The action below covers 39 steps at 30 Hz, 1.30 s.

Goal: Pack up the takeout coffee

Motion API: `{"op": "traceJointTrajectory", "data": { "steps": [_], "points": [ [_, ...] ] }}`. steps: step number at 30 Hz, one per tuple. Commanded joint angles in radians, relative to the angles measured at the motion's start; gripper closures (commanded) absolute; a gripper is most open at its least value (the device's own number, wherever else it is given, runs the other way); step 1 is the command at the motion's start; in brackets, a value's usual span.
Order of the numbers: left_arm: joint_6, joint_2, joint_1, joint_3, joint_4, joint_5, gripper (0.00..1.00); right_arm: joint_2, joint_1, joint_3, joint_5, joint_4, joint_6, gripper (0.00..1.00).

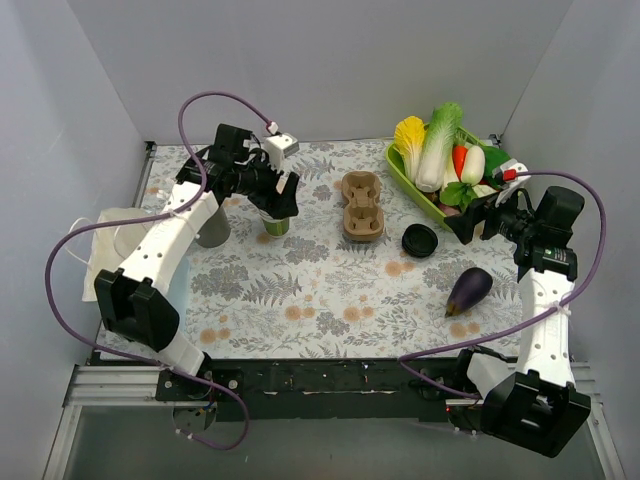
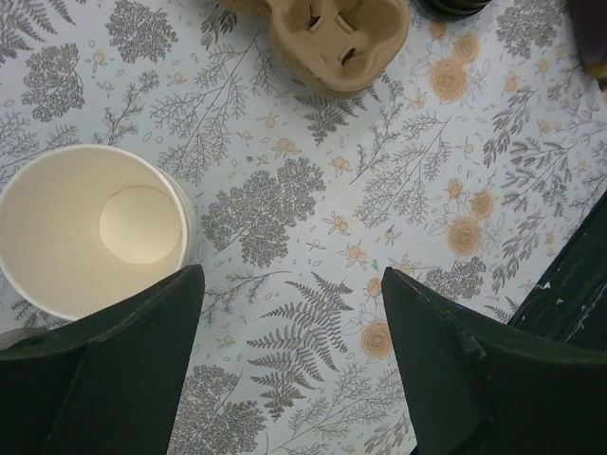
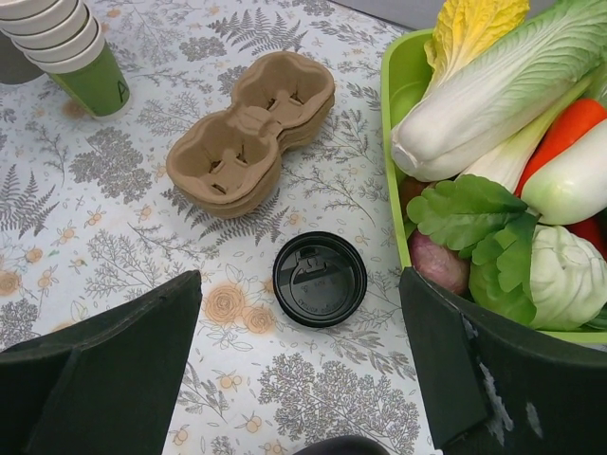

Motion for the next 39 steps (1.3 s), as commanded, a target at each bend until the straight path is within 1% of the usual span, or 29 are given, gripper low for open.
{"op": "traceJointTrajectory", "data": {
  "steps": [1,5,8,9,12,15,16,19,29,33,34,39],
  "points": [
    [0.006,0.015,-0.018,0.047,-0.008,-0.096,0.26,-0.033,0.002,0.017,-0.033,0.025,0.0,0.08],
    [0.002,0.061,-0.021,0.089,0.001,-0.158,0.29,-0.038,0.002,0.01,-0.042,0.035,0.009,0.08],
    [0.029,0.082,-0.024,0.104,0.004,-0.185,0.33,-0.036,0.002,0.004,-0.042,0.032,0.009,0.08],
    [0.032,0.096,-0.024,0.104,0.006,-0.192,0.36,-0.035,0.002,0.004,-0.041,0.029,0.006,0.08],
    [0.043,0.116,-0.029,0.101,0.006,-0.202,0.39,-0.034,0.0,0.006,-0.041,0.019,0.0,0.08],
    [0.041,0.121,-0.032,0.093,0.021,-0.225,0.45,-0.045,0.0,0.001,-0.038,0.015,-0.005,0.08],
    [0.044,0.121,-0.03,0.095,0.025,-0.222,0.49,-0.051,0.002,-0.002,-0.036,0.016,-0.006,0.08],
    [0.041,0.115,-0.032,0.08,0.048,-0.216,0.5,-0.059,0.002,-0.016,-0.03,0.018,-0.008,0.08],
    [0.046,0.165,-0.032,0.086,0.048,-0.244,0.52,-0.065,0.0,-0.022,-0.027,0.012,-0.013,0.09],
    [0.051,0.188,-0.032,0.093,0.044,-0.251,0.56,-0.074,0.002,-0.023,-0.022,0.006,-0.022,0.09],
    [0.049,0.19,-0.033,0.095,0.044,-0.253,0.6,-0.074,0.002,-0.026,-0.019,0.004,-0.025,0.09],
    [0.044,0.196,-0.032,0.098,0.044,-0.256,0.71,-0.081,0.002,-0.036,-0.012,-0.001,-0.036,0.09]
  ]
}}
